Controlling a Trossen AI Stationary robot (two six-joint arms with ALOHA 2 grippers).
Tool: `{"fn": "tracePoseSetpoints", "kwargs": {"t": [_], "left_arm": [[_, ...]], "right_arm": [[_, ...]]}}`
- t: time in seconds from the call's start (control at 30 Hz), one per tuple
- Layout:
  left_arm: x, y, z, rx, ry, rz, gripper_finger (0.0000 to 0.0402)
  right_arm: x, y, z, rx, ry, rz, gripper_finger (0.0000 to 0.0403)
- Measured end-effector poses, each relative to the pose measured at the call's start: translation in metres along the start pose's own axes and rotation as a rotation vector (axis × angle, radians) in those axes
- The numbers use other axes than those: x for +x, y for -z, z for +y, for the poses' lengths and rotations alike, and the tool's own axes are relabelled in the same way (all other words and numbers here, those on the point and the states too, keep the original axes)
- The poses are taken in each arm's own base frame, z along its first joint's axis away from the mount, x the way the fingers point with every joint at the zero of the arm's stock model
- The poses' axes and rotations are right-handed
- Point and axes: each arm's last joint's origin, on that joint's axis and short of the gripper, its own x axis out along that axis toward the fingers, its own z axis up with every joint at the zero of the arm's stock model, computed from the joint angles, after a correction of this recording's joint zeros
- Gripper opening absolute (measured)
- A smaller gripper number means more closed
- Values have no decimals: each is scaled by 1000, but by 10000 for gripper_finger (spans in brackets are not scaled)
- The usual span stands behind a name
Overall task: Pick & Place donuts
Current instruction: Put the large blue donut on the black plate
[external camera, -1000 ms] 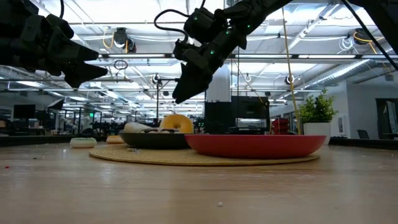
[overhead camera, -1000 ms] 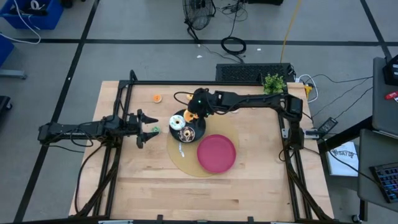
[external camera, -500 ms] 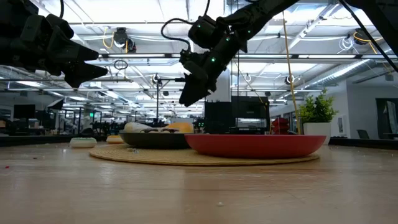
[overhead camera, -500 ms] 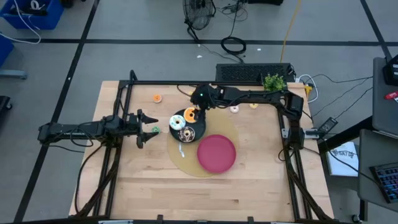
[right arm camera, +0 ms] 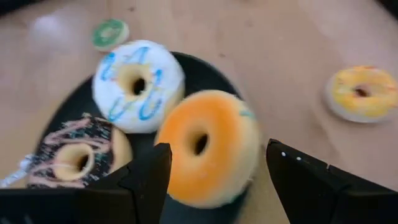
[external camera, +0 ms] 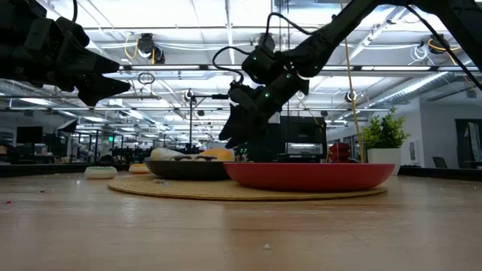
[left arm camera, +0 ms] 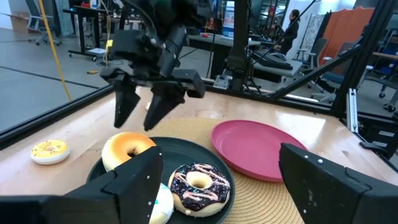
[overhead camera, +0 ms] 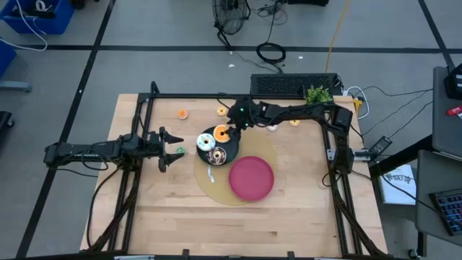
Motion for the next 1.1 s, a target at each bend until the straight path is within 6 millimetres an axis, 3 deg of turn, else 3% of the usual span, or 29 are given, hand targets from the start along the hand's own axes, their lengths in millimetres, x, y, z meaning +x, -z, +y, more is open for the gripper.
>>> {"fn": "tracePoseSetpoints", "kwargs": {"t": [0.37,0.63,1.1], "left_arm": [[0,0,0,0,0,0,323],[0,0,0,0,0,0,314],[0,0,0,0,0,0,320]], "right_arm": [[4,2,7,3,-35,-9,247],[26,17,2,7,-12,21,247],[26,14,16,-29,-24,-3,247]]}}
